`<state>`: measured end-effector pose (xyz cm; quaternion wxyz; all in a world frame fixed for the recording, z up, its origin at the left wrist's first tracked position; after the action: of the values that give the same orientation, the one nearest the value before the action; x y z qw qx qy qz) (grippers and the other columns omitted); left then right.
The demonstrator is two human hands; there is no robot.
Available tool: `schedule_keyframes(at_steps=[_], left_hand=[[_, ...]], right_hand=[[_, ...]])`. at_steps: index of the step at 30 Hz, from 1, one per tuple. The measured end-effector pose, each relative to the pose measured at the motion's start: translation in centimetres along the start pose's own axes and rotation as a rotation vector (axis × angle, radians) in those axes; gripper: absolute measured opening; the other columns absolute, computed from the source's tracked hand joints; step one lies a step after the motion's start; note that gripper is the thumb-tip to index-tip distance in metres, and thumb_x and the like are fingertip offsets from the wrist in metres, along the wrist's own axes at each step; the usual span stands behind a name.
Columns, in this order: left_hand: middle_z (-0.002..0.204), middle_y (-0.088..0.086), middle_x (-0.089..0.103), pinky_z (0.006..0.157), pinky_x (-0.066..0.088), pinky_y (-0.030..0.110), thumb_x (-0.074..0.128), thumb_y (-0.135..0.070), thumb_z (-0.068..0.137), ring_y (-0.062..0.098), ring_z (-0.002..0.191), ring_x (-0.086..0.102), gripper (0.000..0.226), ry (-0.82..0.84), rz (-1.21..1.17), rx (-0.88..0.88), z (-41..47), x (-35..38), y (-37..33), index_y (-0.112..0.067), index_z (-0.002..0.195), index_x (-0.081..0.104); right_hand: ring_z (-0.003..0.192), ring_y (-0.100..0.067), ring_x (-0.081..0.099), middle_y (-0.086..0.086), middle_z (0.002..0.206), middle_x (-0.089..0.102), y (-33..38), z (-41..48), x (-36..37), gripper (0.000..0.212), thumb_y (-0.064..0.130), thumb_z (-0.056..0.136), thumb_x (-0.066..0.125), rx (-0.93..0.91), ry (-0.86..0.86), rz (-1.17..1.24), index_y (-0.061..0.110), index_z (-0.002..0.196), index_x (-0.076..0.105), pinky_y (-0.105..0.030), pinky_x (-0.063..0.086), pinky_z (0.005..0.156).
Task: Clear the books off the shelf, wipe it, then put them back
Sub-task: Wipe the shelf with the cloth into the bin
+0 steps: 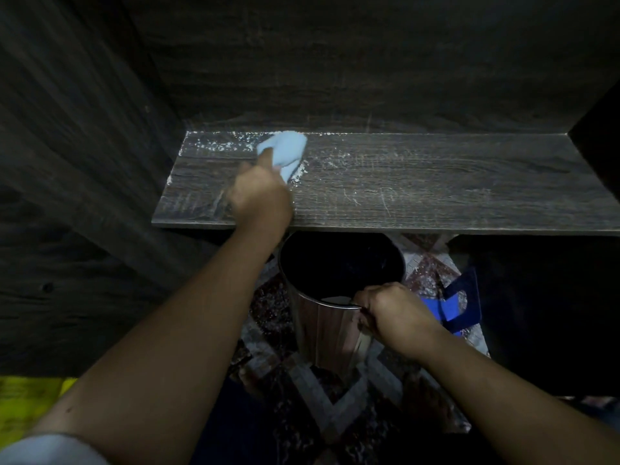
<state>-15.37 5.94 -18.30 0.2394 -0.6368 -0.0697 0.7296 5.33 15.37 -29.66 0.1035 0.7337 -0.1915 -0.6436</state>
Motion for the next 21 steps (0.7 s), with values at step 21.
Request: schedule_keyframes(at_steps=[21], left_hand=[[0.141, -0.006, 0.049, 0.106, 0.031, 0.047, 0.035, -0.065, 0.084, 0.025, 0.127, 0.042, 0.054, 0.331, 0.033, 0.554, -0.6, 4.6, -2.9, -0.051, 0.135, 0.045]], right_hand=[[0.089, -0.034, 0.061, -0.005, 0.095, 0.066, -0.9, -0.4, -0.1, 0.023, 0.025, 0.080, 0.053, -0.016, -0.002, -0.037, 0.018, 0.097, 0.068, -0.040, 0.052, 0.072]])
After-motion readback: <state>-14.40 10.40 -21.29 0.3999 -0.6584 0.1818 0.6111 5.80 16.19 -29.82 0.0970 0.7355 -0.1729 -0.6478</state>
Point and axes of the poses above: each hand's wrist, its own z-axis towards the middle knuckle, its own x-axis out of the palm, y = z × x, the point moved 10 cm from there along z, towards the middle knuckle
